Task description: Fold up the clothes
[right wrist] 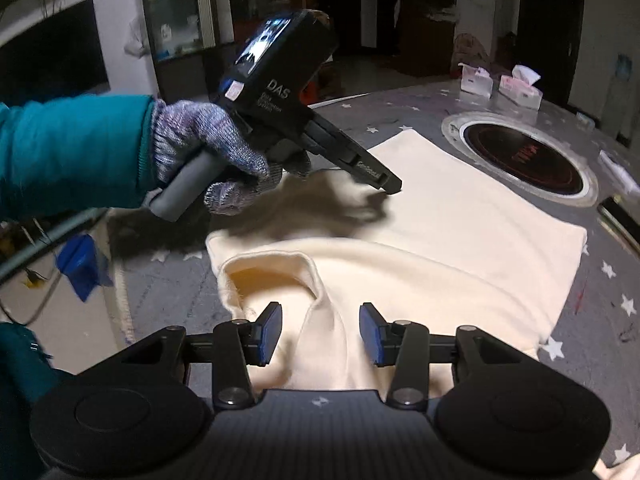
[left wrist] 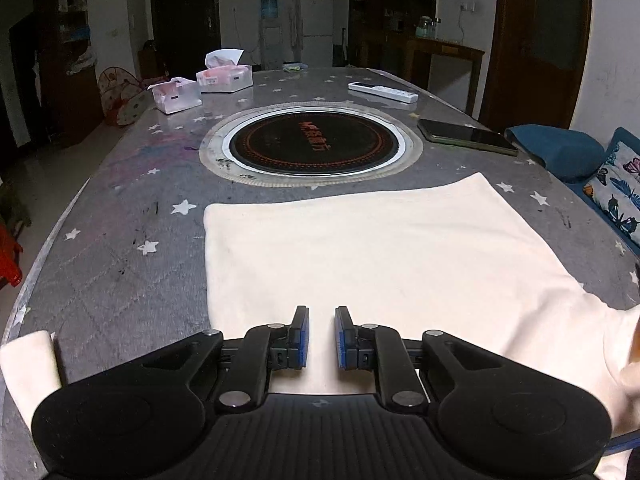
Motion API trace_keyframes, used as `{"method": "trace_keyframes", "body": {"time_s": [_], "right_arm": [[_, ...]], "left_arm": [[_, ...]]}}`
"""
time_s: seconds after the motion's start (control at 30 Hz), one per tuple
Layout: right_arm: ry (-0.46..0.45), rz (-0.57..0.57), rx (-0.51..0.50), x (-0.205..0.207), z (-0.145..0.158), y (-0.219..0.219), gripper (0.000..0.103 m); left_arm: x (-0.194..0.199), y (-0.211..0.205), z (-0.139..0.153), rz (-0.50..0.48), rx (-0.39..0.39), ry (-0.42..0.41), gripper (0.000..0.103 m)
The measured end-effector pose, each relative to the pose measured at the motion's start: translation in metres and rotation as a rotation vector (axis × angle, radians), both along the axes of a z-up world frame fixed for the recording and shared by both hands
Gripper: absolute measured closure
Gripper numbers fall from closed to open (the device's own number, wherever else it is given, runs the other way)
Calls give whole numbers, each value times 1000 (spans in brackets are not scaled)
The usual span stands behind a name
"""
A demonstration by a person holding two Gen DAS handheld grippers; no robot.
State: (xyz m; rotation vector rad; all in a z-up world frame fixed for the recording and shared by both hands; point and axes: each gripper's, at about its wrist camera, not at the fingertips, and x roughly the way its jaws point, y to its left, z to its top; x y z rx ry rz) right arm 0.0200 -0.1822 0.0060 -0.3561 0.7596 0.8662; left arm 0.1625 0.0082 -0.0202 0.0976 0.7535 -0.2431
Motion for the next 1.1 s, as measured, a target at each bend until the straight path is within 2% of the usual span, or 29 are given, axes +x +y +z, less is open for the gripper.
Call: {"method": "trace_keyframes", "body": {"time_s": [0.1,0.17,0.27,0.5,0.63,0.7,0.8,0.9,1.0,1.1], "right_arm": [[-49,-26,-23,4,-9,10,68],[-41,-34,-28,12,-16,14,91],[-49,-38,-41,9,-16,12,98],[-92,17,-86,-23,-3,1,99],[-63,-4,-95,-24,-16,2,99],[-49,3,-101,-29,-21,2,98],[-20,-8,-68,-31,-12,-6,95],[-20,-66,-15,-29,1,-25,91],[-33,-222,37,-16,10,-55,88],[-20,-367,40,-2,4,-79,87]], "left_arm": [[-2,0,0,6,-3,-3,85],[-3,1,-1,8,-4,-7,84],[-3,3,-1,13,-8,-10,81],[-5,6,-4,20,-16,-31,73],[-7,5,-5,26,-11,-43,69],[-8,6,-5,29,-6,-43,61],[-10,7,-4,26,-6,-39,59],[-17,3,1,10,-25,-37,59],[-33,-9,9,-57,-48,-57,59],[-51,-29,15,-150,-65,-68,59]]}}
